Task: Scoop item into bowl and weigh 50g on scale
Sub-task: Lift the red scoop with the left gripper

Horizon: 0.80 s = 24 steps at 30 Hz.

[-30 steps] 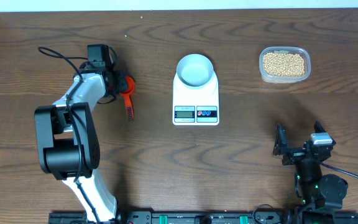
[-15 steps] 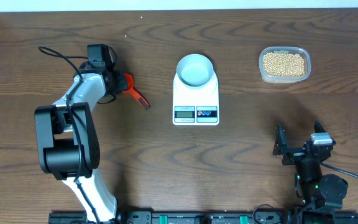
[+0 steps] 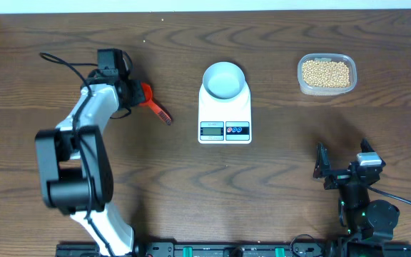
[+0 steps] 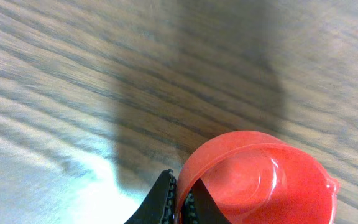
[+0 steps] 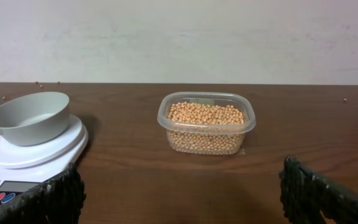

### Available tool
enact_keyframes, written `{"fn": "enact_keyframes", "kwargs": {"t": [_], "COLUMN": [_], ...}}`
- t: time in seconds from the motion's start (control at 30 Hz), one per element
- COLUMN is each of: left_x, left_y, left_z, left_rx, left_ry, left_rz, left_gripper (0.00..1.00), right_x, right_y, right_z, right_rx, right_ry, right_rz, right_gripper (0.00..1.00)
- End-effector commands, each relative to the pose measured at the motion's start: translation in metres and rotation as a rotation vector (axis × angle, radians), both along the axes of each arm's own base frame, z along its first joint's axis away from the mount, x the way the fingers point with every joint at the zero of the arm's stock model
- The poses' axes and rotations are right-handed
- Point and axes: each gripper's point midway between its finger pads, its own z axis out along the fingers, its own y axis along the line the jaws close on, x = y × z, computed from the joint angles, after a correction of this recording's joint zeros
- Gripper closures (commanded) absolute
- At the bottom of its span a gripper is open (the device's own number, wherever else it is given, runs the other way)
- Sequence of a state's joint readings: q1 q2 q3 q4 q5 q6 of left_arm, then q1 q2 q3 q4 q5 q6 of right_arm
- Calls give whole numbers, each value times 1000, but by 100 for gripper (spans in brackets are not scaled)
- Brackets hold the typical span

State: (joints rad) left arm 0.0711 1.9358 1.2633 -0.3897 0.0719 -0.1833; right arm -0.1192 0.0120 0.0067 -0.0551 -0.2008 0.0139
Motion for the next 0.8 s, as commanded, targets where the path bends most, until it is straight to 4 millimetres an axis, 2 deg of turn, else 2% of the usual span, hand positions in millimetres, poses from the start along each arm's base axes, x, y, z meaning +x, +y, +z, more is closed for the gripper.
{"fn": "enact_keyframes", "kwargs": {"t": [0.0,0.27,0.4,0.53,0.67,0.77], "left_x": [4,-14,-24,-38,-50,-52], "left_y": [4,3,2,0,-5,-11], "left_z": [50,95,111,119,119,119], "left_rx": [4,-35,-59,-90,-117,-141], "left_ry": [-97,-143,-153,-135,-97,-86], "left_rz": [30,108,151,201,227,217], "left_gripper": [93,93,92,93,93,93], "right_x": [0,0,0,0,0,0], "right_y": [1,1,1,1,1,1], "right_z": [0,0,0,0,0,0], "right_rx": [-12,-12,-12,-12,-12,-12], "right_ry": [-2,-2,-2,-2,-2,-2], "right_rz": [3,3,3,3,3,3], "right_gripper": [1,1,1,1,1,1]}}
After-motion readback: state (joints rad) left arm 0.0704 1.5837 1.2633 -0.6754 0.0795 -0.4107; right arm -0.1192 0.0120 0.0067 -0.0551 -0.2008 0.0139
